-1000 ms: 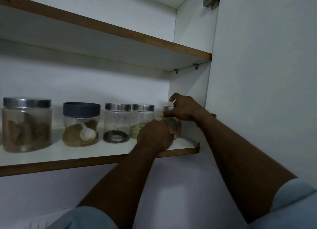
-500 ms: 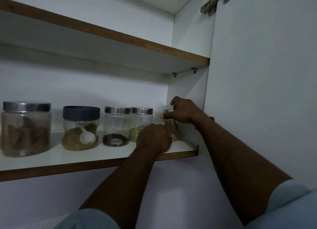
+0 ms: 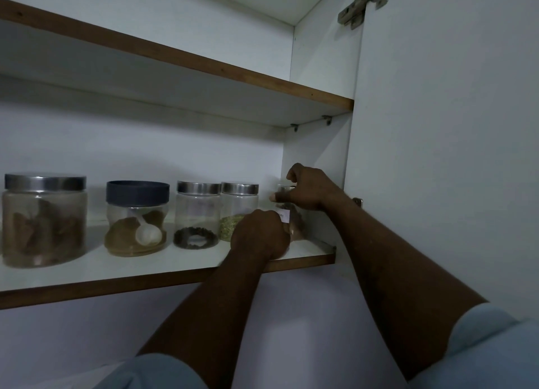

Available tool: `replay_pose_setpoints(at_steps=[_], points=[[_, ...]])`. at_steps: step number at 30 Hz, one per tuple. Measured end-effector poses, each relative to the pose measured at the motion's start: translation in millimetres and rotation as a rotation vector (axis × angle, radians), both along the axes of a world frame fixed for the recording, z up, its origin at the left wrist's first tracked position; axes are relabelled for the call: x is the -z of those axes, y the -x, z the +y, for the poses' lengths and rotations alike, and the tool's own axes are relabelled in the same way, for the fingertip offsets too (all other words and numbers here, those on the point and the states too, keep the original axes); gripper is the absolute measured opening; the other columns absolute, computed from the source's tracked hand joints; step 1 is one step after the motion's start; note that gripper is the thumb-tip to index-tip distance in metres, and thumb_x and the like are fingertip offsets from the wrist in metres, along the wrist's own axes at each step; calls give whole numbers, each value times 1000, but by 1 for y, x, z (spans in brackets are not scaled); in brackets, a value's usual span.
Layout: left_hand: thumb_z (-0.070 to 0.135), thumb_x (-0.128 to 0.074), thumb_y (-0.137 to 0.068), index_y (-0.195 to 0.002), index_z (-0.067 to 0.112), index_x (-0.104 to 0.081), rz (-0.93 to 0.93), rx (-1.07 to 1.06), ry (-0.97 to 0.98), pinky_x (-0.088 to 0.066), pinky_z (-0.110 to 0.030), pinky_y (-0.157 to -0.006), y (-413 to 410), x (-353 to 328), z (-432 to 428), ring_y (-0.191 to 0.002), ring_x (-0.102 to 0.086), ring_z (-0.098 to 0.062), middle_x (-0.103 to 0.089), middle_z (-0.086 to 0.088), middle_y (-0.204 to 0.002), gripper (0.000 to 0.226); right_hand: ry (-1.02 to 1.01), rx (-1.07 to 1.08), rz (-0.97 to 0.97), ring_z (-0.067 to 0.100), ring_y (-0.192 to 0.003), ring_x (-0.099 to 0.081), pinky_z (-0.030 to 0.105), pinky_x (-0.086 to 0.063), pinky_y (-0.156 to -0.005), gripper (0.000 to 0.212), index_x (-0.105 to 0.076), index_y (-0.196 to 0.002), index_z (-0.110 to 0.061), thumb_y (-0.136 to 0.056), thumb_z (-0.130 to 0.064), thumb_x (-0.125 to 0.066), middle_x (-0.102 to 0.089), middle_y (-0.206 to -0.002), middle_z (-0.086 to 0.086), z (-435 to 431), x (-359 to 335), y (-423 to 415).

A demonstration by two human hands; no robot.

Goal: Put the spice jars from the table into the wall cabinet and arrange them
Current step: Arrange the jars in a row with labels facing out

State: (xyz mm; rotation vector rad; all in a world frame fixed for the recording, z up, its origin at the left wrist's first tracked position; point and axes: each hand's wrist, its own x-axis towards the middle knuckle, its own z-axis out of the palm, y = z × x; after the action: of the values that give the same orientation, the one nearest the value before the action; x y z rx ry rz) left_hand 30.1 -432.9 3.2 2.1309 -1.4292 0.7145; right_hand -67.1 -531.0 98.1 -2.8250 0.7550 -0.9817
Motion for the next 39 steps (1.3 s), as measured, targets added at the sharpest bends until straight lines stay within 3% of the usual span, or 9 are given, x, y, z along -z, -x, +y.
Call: replay_pose_setpoints(at_steps=[3, 7, 10, 13, 16, 24, 34, 39], points=[[39, -52, -95, -111, 14, -68, -30, 12, -13, -42, -29, -74, -1, 0, 0, -98, -67, -27, -71, -8, -111, 33, 138, 87, 71, 19, -95, -53, 31, -45, -76, 69, -57, -121, -13, -75, -60, -77, -54, -113, 6, -1, 2, -4], [39, -51, -97, -112, 14, -69, -97, 12, -57, -50, -32, -81, -2, -1, 0, -99, -68, -26, -71, -7, -113, 34, 79, 17, 59, 23, -103, -61, 27, -45, -76, 48, -66, -124, -15, -79, -29, -75, -60, -121, 9, 2, -4, -1], [38, -52, -97, -110, 15, -69, -110, 21, -27, -48, -33, -78, -2, 0, 1, -98, -68, -28, -72, -6, -111, 31, 30, -39, 40, 21, -108, -61, 25, -44, -78, 47, -68, -125, -17, -77, -15, -70, -64, -124, 5, 5, -5, 2], [39, -55, -95, -109, 17, -70, -77, 22, -11, -50, -33, -79, -1, -1, 2, -98, -68, -28, -72, -6, -109, 30, 7, -45, -9, 18, -104, -59, 30, -48, -80, 45, -65, -121, -19, -79, -31, -76, -63, -123, 2, 3, -3, 0], [39, -58, -93, -107, 18, -70, -30, 23, 19, -46, -31, -74, 0, -1, 2, -96, -68, -28, -72, -6, -107, 28, 58, 25, 31, 21, -108, -58, 33, -49, -87, 68, -58, -133, -15, -78, -50, -79, -60, -127, 5, 1, -1, -2], [43, -58, -94, -104, 16, -73, -42, 21, 16, -44, -30, -73, -1, -1, 2, -95, -69, -28, -73, -7, -105, 33, 33, 13, 97, 21, -112, -59, 27, -46, -78, 57, -61, -134, -17, -79, -23, -76, -63, -130, 6, -1, -5, -2], [44, -58, -93, -102, 15, -73, -40, 19, 13, -40, -28, -68, 1, -2, 5, -91, -69, -29, -73, -7, -101, 33, 16, -5, 91, 23, -115, -59, 27, -47, -80, 57, -58, -136, -15, -82, -20, -75, -62, -132, 7, -4, -4, -4], [42, -58, -93, -102, 13, -71, -20, 16, 5, -40, -30, -69, 7, -4, 11, -92, -68, -29, -72, -9, -102, 33, 1, -16, 83, 24, -120, -58, 32, -52, -89, 67, -54, -141, -16, -80, -29, -77, -59, -138, 7, -3, -4, -3]])
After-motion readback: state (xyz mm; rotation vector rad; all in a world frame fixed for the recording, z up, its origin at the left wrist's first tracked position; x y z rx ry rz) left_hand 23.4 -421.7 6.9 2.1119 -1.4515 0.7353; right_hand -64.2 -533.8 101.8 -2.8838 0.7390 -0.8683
